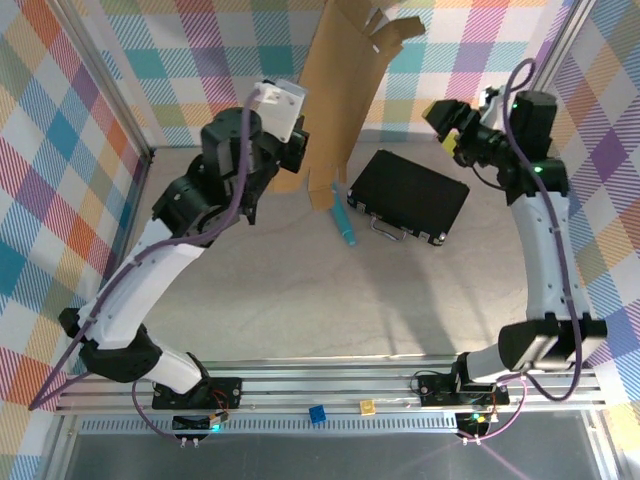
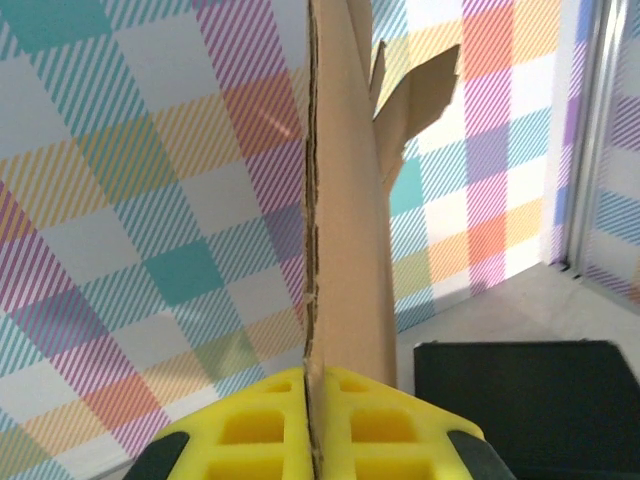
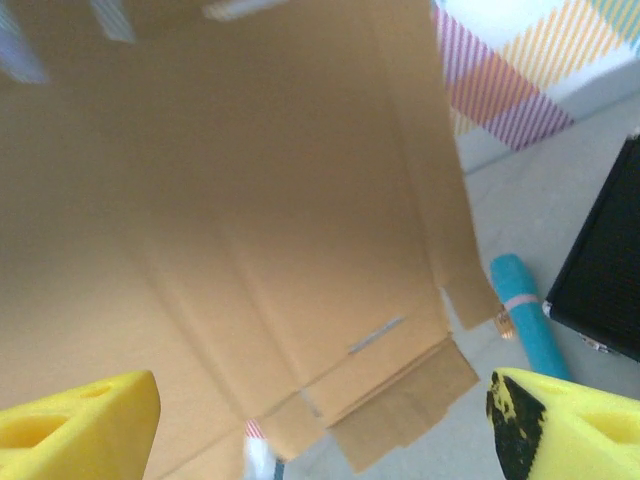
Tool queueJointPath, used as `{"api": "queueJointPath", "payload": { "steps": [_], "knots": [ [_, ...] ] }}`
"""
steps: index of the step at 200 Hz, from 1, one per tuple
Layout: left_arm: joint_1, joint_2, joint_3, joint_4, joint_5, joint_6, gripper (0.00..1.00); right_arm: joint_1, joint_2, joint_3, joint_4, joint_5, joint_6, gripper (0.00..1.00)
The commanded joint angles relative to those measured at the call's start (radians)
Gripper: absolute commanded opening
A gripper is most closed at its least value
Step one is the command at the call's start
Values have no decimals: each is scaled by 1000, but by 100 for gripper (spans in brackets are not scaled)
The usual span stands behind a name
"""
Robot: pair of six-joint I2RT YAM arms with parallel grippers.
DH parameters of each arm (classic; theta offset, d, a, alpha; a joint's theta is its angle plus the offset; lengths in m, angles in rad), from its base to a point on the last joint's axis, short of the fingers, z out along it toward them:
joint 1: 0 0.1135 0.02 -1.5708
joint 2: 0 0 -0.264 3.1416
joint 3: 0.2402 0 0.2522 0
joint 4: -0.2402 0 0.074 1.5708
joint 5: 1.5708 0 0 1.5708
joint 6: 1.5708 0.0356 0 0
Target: Fold the paper box
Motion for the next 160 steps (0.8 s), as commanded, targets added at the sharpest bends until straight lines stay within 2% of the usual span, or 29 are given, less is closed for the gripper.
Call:
{"api": "queueJointPath", "payload": {
  "steps": [1,29,63,104,130,160],
  "knots": [
    [11,-47,47,-36,80,-61,0,-15,72,-153,421,-217,38,84],
    [12,-91,79,-86,136,-90,0,-20,196,-222,678,-368,12,86],
    [19,-120,136,-179,162,-134,0,-20,347,-214,952,-448,135,87],
    [42,-138,226,-306,214,-222,0,23,474,-113,1053,-510,208,89],
    [71,-144,248,-357,242,-274,0,49,539,-94,1368,-514,424,90],
    [107,-139,278,-390,289,-327,0,72,645,-17,1632,-474,669,91]
  ]
}}
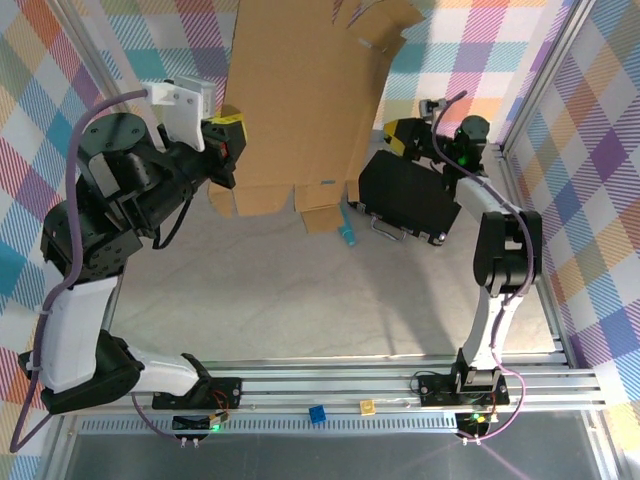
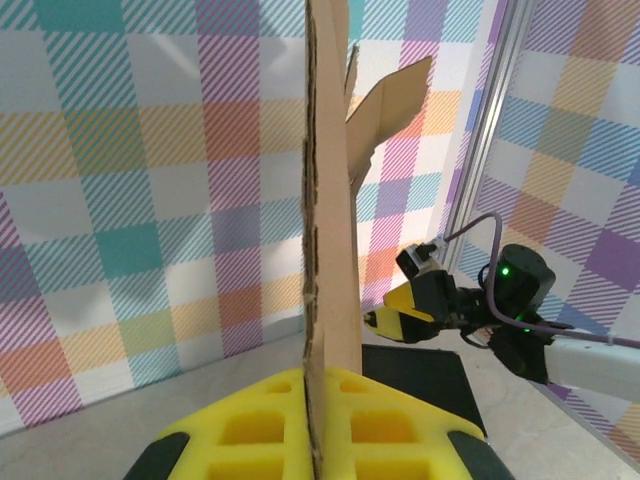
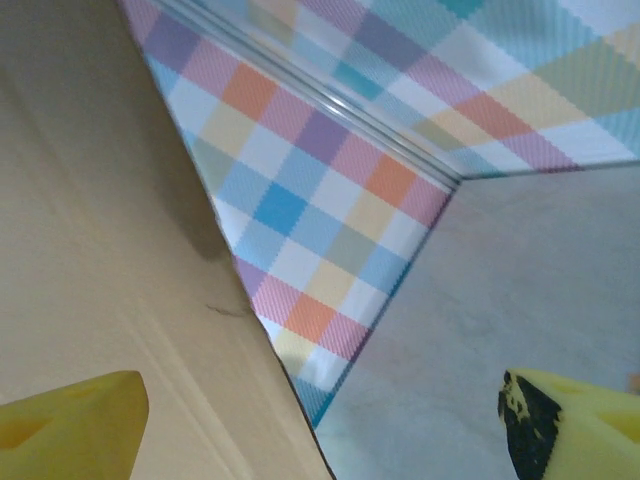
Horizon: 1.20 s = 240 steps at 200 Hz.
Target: Fold the paper box
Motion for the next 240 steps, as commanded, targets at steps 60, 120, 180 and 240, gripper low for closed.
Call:
{"api": "queueJointPath", "payload": {
  "steps": [60,120,180,240],
  "knots": [
    [84,15,54,-43,118,-108,0,126,197,241,285,-18,233,90],
    [120,5,73,-66,158,-134,0,212,348,411,274,-6,282,91],
    [157,20,130,-124,188,-139,0,234,465,533,434,74,461,92],
    [256,40,127,-135,286,-165,0,257,528,612,557,159,610,91]
  ]
}}
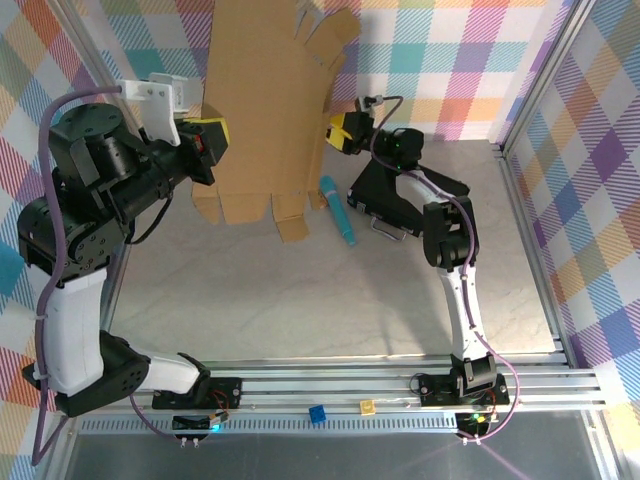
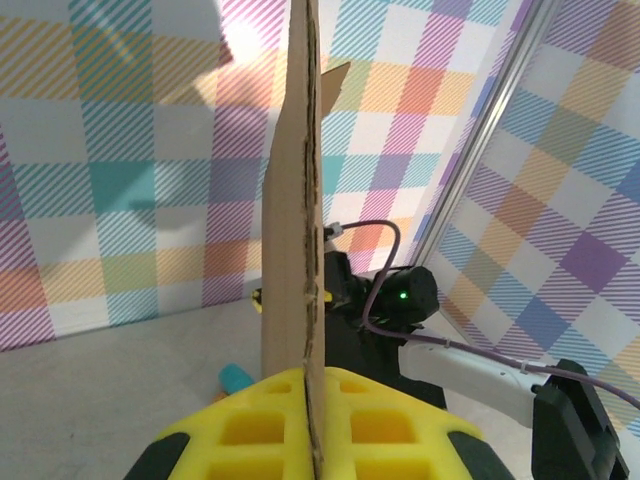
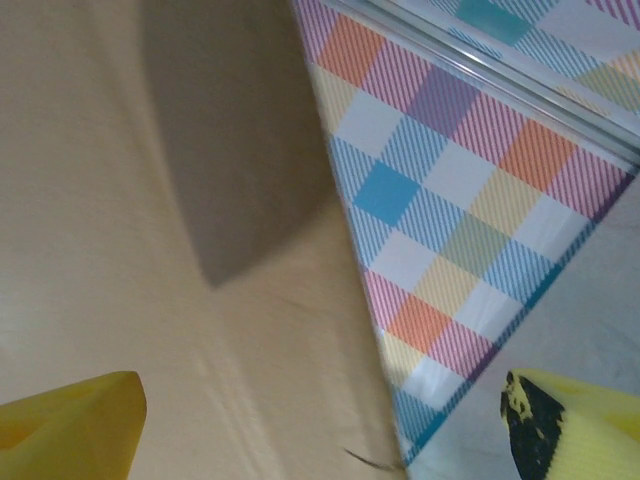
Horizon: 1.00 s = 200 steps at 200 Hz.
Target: Fold the paper box
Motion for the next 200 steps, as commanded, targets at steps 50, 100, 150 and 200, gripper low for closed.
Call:
{"api": "queueJointPath", "payload": {
  "steps": [50,100,150,200],
  "knots": [
    [138,17,12,31,149,-70,0,52,117,270,114,53,188,83],
    [189,-2,-22,42,182,-92,0,62,86,263,14,-29,125,63],
    [205,-15,-25,46,200,-112,0,84,-71,89,-441,-81,-336,36],
    [221,-31,-34,24,180,-112,0,86,-183,40,-729,-17,-578,14]
  ]
}}
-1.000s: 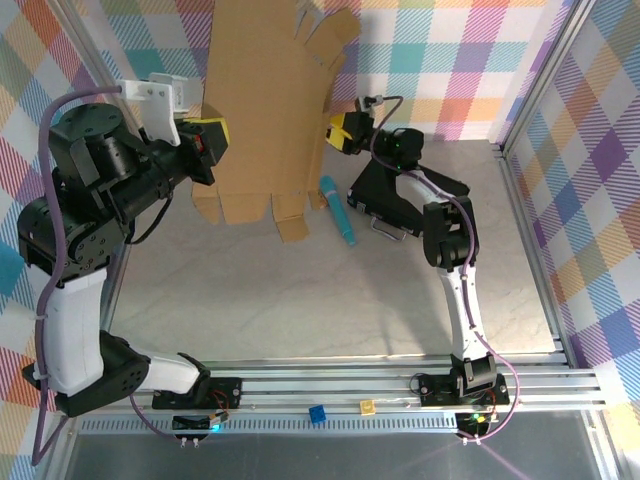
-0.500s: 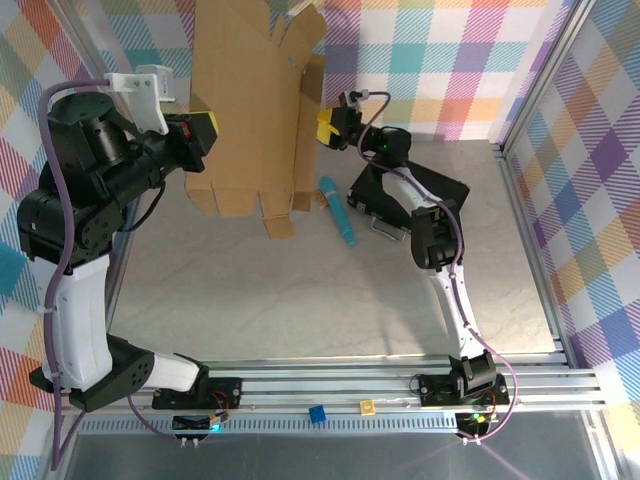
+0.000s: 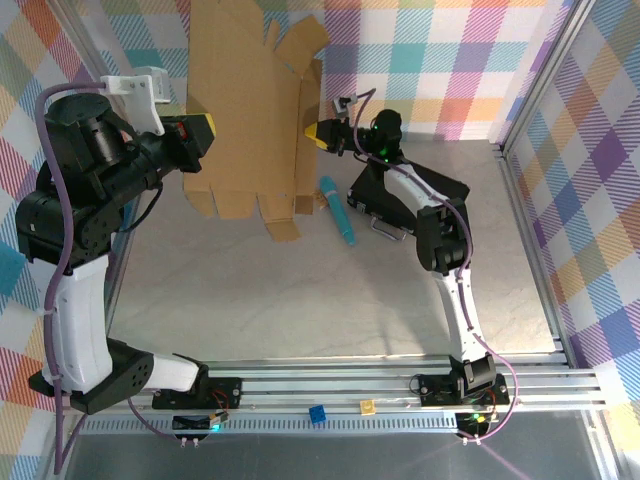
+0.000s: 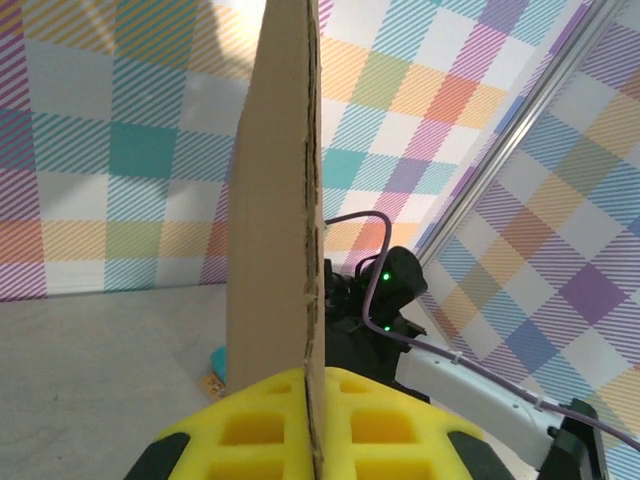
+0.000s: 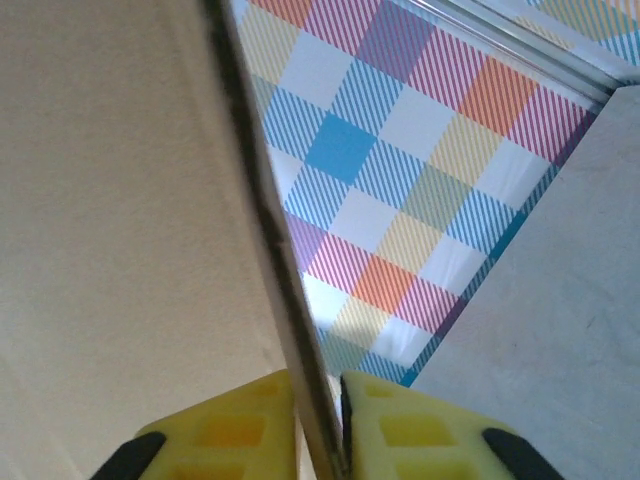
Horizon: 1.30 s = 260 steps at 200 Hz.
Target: Fold the paper box
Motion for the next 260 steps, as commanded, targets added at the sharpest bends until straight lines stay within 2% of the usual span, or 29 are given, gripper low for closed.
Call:
{"api": "queueJointPath", "payload": {
  "steps": [1,11,19,28,36,42,47,55,69,101,117,138,192,210,238,260],
  "knots": [
    [21,-30,-3,21,3,-16,0,5,-131,-38,-202,33,-219,13],
    [24,-31,-9,10,-12,-21,0,4,-181,-62,-305,57,-302,12],
    [26,-35,-21,2,-28,-29,0,6,-224,-78,-406,81,-389,0],
    [27,-42,-45,-6,-55,-44,0,5,-268,-78,-577,127,-493,0],
    [29,-54,-78,-13,-82,-59,18,5,-307,-73,-739,188,-609,0],
    [29,-62,-102,-25,-111,-71,40,5,-336,-64,-871,252,-689,0],
    [29,-69,-123,-39,-143,-83,54,4,-357,-59,-961,290,-747,0],
    [29,-82,-156,-70,-209,-107,69,2,-383,-39,-1086,337,-831,0],
    [29,-103,-210,-136,-319,-144,80,-7,-415,21,-1308,412,-948,0],
    [29,-181,-335,-206,-510,-203,90,-18,-491,89,-1612,513,-1151,0],
    [29,-205,-367,-237,-597,-226,90,-44,-561,13,-1616,515,-1167,0],
    [29,-211,-374,-246,-615,-238,90,-57,-612,-44,-1622,537,-1189,0],
    [28,-154,-398,10,-327,-131,70,-40,-658,-63,-1649,516,-1186,0],
    [27,-130,-427,111,-259,-96,64,-29,-646,-16,-1738,524,-1174,0],
    [27,-83,-475,246,-188,-73,56,-10,-644,17,-1874,608,-1122,0],
    [25,-17,-473,281,-144,-84,54,-10,-665,1,-1977,683,-1057,0]
  ]
}}
